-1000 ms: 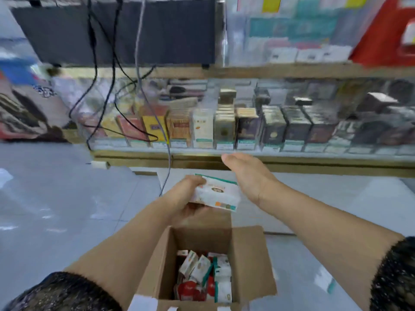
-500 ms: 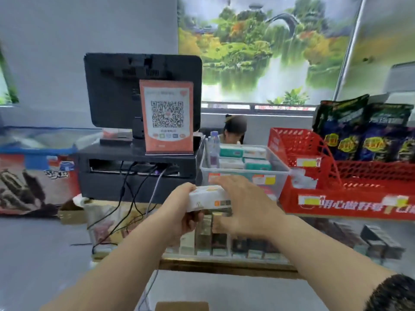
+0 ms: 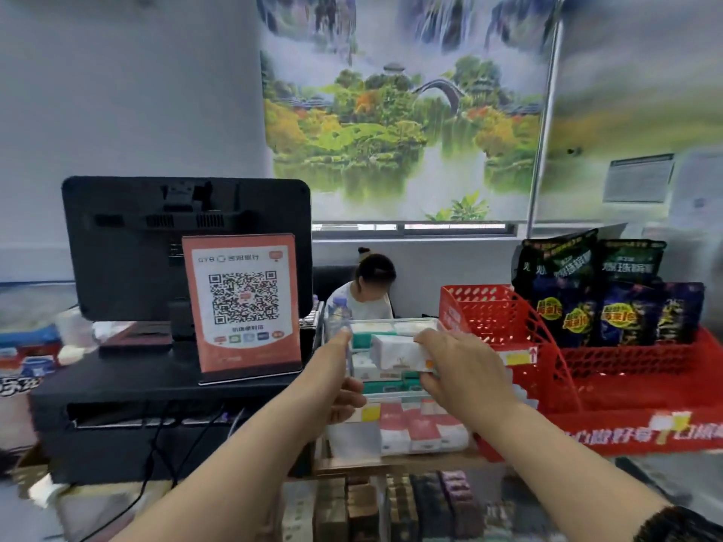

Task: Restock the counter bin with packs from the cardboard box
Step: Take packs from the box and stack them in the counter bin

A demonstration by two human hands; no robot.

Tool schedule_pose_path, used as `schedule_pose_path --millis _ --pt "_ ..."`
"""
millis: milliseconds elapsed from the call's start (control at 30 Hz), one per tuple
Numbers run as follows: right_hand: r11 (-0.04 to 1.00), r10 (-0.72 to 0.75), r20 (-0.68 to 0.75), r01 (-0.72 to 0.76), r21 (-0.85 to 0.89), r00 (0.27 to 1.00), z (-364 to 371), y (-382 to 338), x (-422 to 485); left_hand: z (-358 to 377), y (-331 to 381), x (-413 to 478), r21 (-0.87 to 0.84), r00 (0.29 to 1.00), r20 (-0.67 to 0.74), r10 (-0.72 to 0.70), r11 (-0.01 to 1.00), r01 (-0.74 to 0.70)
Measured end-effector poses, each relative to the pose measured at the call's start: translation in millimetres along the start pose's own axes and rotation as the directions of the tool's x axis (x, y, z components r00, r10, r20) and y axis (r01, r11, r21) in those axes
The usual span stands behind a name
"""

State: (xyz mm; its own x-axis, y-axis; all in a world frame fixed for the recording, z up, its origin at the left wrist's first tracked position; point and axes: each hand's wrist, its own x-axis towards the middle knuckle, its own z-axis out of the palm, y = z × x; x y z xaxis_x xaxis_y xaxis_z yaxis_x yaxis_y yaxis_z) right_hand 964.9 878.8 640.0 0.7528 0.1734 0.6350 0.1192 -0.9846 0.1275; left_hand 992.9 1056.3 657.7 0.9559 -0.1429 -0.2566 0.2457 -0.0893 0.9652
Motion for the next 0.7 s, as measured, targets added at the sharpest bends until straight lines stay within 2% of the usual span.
schedule_pose_path --millis 133,267,500,700 --pt "0.985 0.169 0.071 -0.166 -0.051 0.983 24 38 25 -2 13 21 -0.098 0.999 -0.033 0.034 0.994 -0.037" --pt "0.972 0.223 0.164 -0.207 -0.109 0.961 69 65 48 -6 15 40 -0.134 0.992 -0.104 0.075 0.987 -0.089" --pt "0.991 0.131 0.299 -0.115 -0.072 0.945 149 89 88 1 28 78 -0.182 0.979 -0.188 0.083 0.976 -0.118" --pt "0.996 0.035 0.378 -0.001 -0.089 0.925 181 102 97 10 31 103 -0.212 0.974 -0.214 0.081 0.969 -0.127"
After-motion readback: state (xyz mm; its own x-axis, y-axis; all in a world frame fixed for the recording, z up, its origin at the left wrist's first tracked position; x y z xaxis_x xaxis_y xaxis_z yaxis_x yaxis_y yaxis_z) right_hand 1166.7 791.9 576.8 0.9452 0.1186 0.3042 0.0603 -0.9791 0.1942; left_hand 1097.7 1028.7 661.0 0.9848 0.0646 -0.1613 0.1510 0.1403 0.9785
